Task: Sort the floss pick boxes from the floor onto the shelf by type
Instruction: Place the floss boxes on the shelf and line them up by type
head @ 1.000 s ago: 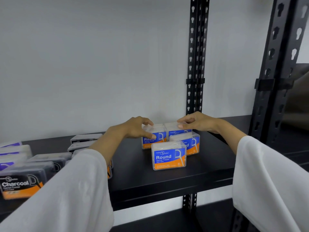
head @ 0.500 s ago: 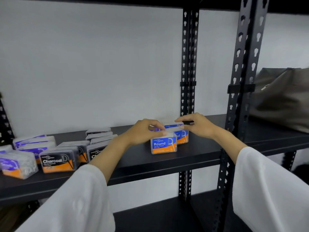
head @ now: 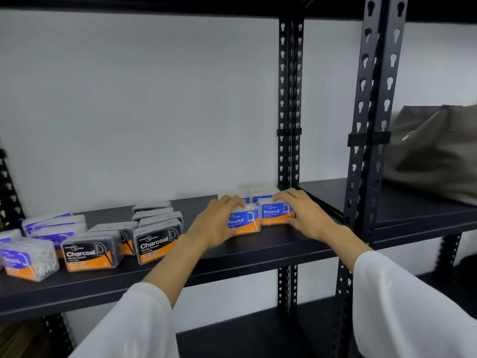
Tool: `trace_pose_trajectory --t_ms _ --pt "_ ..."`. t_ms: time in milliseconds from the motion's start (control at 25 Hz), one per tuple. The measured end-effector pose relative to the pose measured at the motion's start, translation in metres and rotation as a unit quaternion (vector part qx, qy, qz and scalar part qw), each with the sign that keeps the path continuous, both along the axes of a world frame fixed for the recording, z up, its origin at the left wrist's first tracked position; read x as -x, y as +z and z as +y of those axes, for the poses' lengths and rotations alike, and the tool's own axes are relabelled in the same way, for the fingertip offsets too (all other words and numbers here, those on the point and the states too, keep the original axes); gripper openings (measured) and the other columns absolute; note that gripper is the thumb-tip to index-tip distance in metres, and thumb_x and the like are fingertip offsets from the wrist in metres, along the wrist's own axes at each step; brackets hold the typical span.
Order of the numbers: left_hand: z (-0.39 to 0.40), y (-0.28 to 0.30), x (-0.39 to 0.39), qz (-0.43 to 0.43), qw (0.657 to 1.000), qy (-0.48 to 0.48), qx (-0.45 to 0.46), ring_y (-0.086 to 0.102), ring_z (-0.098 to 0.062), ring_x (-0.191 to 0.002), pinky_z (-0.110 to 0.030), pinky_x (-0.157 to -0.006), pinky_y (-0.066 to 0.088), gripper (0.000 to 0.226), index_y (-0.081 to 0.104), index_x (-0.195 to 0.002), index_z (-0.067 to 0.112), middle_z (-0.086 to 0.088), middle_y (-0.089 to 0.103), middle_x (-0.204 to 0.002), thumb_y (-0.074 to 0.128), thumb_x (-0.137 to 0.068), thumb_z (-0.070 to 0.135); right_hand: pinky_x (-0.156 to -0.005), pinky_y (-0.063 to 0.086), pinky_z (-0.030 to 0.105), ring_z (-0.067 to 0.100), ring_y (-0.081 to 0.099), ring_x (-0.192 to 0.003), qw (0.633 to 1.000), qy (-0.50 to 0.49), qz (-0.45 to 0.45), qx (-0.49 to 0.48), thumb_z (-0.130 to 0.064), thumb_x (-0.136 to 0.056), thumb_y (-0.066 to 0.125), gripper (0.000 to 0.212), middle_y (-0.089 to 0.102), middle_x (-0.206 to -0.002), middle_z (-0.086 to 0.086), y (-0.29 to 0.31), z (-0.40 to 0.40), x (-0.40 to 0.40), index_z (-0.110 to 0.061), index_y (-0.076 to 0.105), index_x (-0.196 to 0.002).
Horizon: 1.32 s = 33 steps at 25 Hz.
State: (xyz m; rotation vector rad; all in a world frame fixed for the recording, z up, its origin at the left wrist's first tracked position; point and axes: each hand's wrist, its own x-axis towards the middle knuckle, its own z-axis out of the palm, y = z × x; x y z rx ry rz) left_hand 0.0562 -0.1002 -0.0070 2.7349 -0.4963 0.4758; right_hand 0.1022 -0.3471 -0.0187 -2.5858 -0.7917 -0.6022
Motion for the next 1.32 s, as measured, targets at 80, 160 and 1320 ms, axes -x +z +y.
trace_pose_trajectory --t_ms 80,160,1320 --pt "0.003 -0.003 -0.006 -0.013 1.000 0.020 0.000 0.039 -0.017 -0.120 -0.038 -0.092 0.050 0.055 0.042 -0.126 0.030 0.004 0.045 -0.135 0.073 -0.081 0.025 -0.099 0.045 0.031 0.014 0.037 -0.123 1.000 -0.015 -0.004 0.003 -0.009 -0.084 0.067 0.054 0.043 -0.137 -0.001 -0.001 -0.004 -0.006 -0.026 0.045 -0.130" --pt "0.003 -0.006 -0.013 -0.029 0.999 0.033 0.002 0.036 -0.019 -0.122 -0.036 -0.093 0.048 0.054 0.042 -0.128 0.028 0.003 0.045 -0.136 0.071 -0.083 0.021 -0.099 0.045 0.031 0.013 0.037 -0.123 1.000 -0.014 0.001 -0.007 -0.008 -0.084 0.067 0.053 0.043 -0.137 -0.001 -0.003 -0.005 -0.012 -0.026 0.045 -0.129" --pt "0.021 0.034 -0.100 0.222 0.969 0.006 0.108 0.044 -0.013 -0.130 -0.030 -0.102 0.042 0.093 0.026 -0.146 0.035 0.008 0.030 -0.153 0.077 -0.070 0.050 -0.092 0.046 0.021 0.007 0.048 -0.118 0.938 0.083 0.303 -0.149 -0.042 -0.077 0.069 0.075 0.036 -0.147 -0.002 0.026 0.013 -0.095 -0.036 0.032 -0.142"
